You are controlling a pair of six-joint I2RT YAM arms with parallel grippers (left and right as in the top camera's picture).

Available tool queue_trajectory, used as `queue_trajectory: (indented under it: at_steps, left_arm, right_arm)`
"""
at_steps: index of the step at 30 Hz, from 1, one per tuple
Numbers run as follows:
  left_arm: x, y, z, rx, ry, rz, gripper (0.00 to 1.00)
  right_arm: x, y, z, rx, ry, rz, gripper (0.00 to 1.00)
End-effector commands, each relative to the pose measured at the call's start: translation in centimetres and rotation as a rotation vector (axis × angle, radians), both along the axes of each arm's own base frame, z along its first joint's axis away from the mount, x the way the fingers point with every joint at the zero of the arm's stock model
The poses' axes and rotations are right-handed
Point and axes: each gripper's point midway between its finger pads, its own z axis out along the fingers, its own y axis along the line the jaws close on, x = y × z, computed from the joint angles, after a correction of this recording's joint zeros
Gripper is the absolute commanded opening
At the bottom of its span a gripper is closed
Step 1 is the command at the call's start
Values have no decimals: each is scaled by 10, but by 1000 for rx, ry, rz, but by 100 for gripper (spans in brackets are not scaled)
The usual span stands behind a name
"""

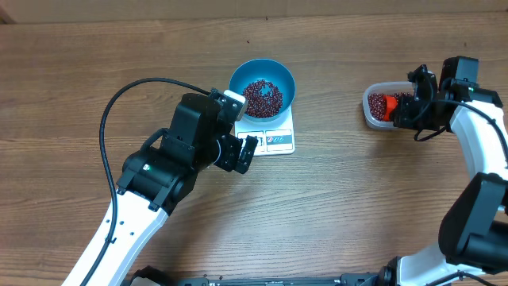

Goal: Scoop item into bowl and weigh 150g on scale
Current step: 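Lower the red scoop into the beans with the right gripper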

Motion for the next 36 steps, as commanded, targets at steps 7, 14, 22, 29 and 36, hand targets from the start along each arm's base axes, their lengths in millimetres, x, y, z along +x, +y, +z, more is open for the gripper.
queue_trajectory:
  at_steps: [7,14,22,29,36]
  left_arm:
    - [0,0,-5,13,5,-17,99]
    - [0,0,-5,13,5,-17,100]
    - [0,0,-5,13,5,-17,100]
    - [0,0,-5,13,5,-17,100]
    - [0,0,-5,13,5,-17,99]
  right_arm:
    - [9,11,0,82,-16,32,3]
    - [11,12,5,135,-40,32,3]
    - [11,7,10,199,-61,13,4]
    - [10,4,12,220,-66,3,4]
    - [10,4,9,224,-58,-1,3]
